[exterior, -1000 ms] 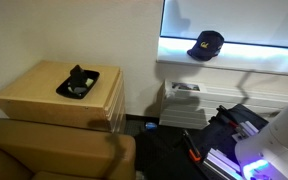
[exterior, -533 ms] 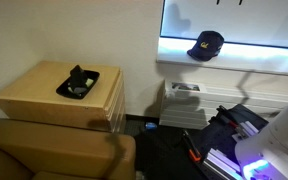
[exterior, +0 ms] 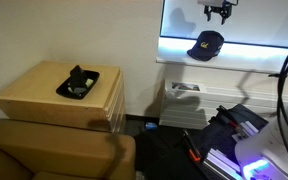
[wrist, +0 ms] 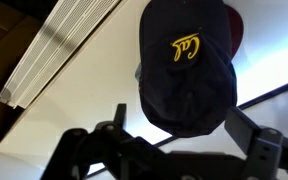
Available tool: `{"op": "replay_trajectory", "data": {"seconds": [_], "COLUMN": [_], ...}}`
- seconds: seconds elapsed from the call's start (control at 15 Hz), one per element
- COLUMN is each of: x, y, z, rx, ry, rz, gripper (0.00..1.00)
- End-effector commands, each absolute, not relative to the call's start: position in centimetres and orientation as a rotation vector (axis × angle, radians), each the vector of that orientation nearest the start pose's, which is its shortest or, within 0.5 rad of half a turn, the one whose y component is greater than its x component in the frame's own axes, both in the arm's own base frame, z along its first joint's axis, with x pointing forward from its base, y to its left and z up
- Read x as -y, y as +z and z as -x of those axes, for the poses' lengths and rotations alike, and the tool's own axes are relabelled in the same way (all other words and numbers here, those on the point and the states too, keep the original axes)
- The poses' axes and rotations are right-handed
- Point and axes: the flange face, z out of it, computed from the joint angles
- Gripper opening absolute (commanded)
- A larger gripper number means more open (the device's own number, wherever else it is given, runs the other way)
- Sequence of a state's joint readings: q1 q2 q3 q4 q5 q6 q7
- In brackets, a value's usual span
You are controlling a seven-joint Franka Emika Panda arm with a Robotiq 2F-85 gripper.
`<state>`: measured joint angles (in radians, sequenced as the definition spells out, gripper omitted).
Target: Pick up the top two caps and put them directly on the window sill
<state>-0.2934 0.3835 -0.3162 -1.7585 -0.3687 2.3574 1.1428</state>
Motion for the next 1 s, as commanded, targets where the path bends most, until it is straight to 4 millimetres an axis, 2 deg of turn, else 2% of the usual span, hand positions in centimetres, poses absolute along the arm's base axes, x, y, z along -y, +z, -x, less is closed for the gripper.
{"op": "replay_trajectory", "data": {"seconds": [0.0, 0.07, 0.2, 0.27, 0.33, 0.6, 0.73, 0.93], "x": [37.6, 37.6, 37.5, 37.5, 38.0, 41.0, 42.9, 45.1], "y": [37.4, 36.8, 37.5, 37.2, 35.9, 32.2, 30.7, 29.1], "z": [-56.7, -56.9, -56.7, -56.6, -56.4, -56.7, -56.5, -57.3], "rx": [-2.330, -2.330, -2.328, -2.217, -2.102, -1.870, -1.867, -2.031], "ry": [-0.558, -0.549, -0.561, -0.530, -0.485, -0.260, -0.225, -0.320], "rz": [2.526, 2.535, 2.530, 2.630, 2.662, 2.738, 2.763, 2.720], "gripper": [1.00, 1.00, 1.00, 1.00, 1.00, 1.00, 1.00, 1.00]}}
